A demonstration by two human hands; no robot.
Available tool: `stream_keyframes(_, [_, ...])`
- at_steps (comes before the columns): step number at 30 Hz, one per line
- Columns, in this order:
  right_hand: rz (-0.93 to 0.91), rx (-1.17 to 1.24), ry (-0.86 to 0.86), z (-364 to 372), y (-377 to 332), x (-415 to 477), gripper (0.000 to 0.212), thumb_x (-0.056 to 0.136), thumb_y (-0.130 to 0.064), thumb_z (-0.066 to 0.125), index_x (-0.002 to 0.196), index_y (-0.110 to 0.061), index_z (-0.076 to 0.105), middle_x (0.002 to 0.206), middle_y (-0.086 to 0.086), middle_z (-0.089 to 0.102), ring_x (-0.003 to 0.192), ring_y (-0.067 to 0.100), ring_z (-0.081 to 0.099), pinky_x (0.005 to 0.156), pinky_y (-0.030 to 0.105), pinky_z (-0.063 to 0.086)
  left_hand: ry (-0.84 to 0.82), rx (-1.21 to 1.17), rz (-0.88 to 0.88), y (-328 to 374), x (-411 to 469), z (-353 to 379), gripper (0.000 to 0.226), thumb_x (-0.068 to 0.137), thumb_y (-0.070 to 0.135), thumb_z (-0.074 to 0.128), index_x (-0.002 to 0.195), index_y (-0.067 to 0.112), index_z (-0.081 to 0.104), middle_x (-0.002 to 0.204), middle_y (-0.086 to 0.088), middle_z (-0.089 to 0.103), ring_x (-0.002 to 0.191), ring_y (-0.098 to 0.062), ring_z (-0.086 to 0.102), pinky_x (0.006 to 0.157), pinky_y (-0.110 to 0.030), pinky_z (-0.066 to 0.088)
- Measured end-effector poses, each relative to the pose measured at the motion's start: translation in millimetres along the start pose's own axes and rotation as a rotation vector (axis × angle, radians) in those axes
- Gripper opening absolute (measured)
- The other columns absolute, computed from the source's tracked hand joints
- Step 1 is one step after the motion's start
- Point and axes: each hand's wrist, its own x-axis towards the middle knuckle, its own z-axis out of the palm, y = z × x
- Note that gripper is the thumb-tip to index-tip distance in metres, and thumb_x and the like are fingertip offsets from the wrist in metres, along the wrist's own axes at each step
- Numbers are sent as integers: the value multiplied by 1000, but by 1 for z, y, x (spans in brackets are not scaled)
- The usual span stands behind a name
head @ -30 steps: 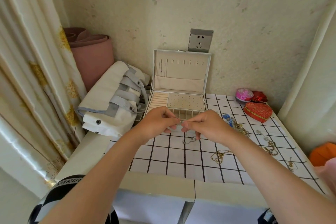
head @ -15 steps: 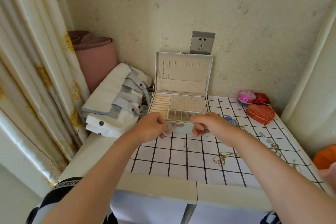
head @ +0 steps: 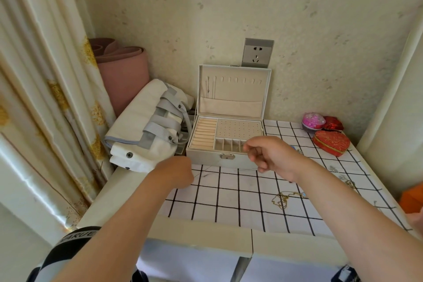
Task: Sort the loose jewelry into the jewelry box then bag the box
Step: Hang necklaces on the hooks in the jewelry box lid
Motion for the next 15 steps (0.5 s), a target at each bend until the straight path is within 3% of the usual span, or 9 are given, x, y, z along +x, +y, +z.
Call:
stream_keyframes(5, [-48, 99, 60, 2, -4, 4, 30, 100, -20, 47, 78, -8, 63, 55, 6, 51, 50, 19, 44, 80, 44, 49, -122, 1, -30, 4, 0, 0, 14, 89, 5, 43, 81, 14, 50, 71, -6, 54, 56, -18, 53, 49, -25, 43])
stream_keyframes(7, [-48, 125, 29, 7, -7, 4, 29, 101, -19, 47, 79, -7, 61, 54, 7, 50, 44, 18, 40, 71, 43, 53, -139, 5, -31, 2, 1, 0, 14, 89, 6, 45, 79, 13, 52, 69, -6, 55, 56, -19, 53, 47, -25, 42])
stream_keyframes(9, [-57, 76, 16, 13, -9, 2, 26, 100, -20, 49, 81, -8, 63, 57, 7, 50, 43, 17, 36, 52, 31, 46, -105, 8, -10, 3, 0, -2, 15, 90, 11, 50, 75, 14, 52, 71, -3, 55, 61, -18, 56, 51, -25, 43])
stream_keyframes(11, [-72, -18, 5, 20, -9, 1, 26, 100, -21, 50, 82, -10, 65, 60, 5, 52, 43, 16, 35, 45, 25, 35, 26, -33, 28, 5, -4, -6, 8, 92, 13, 51, 87, 16, 56, 87, 0, 57, 77, -17, 59, 62, -24, 45])
stream_keyframes(13, [-92, -113, -16, 27, -8, 0, 26, 101, -23, 51, 84, -11, 66, 62, 4, 55, 43, 15, 36, 44, 23, 29, 221, -269, 102, 9, -9, -14, 18, 94, 14, 51, 108, 23, 59, 105, 5, 59, 89, -13, 59, 73, -24, 47])
stream_keyframes(15, [-103, -172, -44, 33, -8, -2, 27, 102, -24, 50, 85, -12, 67, 63, 3, 57, 43, 16, 40, 42, 23, 28, 310, -622, 275, 18, -16, -20, 27, 95, 12, 54, 115, 29, 59, 112, 11, 62, 102, -8, 60, 89, -24, 48])
